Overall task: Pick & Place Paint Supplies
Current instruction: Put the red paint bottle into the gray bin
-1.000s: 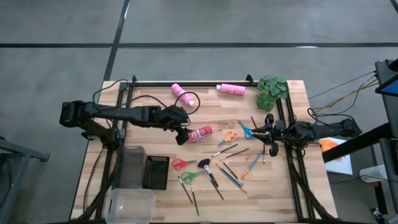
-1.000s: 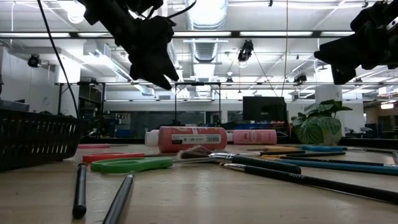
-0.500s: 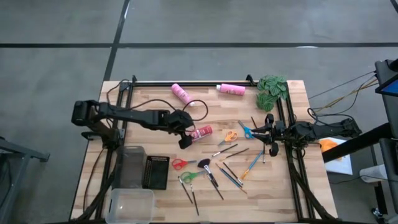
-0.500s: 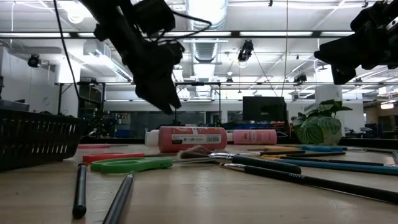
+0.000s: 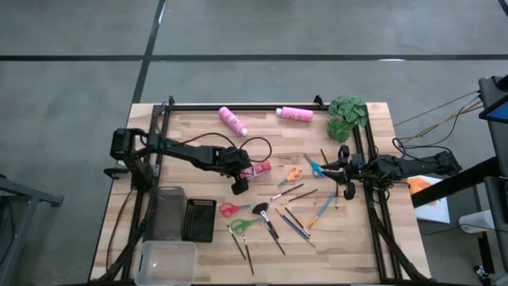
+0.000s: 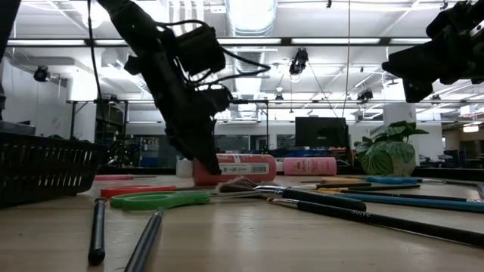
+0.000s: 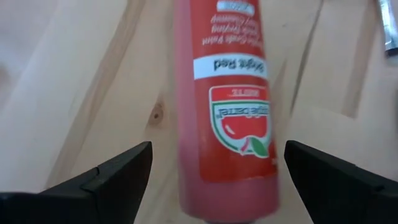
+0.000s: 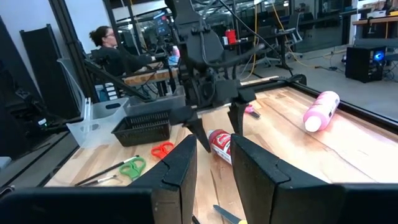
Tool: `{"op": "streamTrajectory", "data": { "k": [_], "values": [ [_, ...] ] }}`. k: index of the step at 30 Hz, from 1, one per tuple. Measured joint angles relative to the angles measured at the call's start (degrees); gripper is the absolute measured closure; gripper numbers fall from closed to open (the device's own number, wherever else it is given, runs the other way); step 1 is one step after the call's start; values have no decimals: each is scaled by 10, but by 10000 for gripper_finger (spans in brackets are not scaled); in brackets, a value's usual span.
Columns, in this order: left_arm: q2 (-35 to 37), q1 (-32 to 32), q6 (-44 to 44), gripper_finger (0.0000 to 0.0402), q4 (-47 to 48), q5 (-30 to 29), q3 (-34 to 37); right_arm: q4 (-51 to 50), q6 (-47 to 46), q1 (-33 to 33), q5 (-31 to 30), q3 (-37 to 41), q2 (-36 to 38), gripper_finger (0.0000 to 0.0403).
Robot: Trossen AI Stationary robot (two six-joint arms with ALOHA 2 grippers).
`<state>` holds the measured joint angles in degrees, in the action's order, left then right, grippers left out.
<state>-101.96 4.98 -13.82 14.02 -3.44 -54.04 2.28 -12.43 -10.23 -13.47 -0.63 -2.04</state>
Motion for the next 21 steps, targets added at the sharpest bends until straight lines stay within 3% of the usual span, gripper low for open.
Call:
{"op": "streamTrajectory", "data": {
  "k": [5,16,21],
  "values": [
    [-11,1,2,62,-9,0,0,0,0,0,0,0,0,308],
    [-10,1,3,194,-16,0,0,0,0,0,0,0,0,308],
    [-10,1,3,217,-16,0,0,0,0,0,0,0,0,308]
  ]
}}
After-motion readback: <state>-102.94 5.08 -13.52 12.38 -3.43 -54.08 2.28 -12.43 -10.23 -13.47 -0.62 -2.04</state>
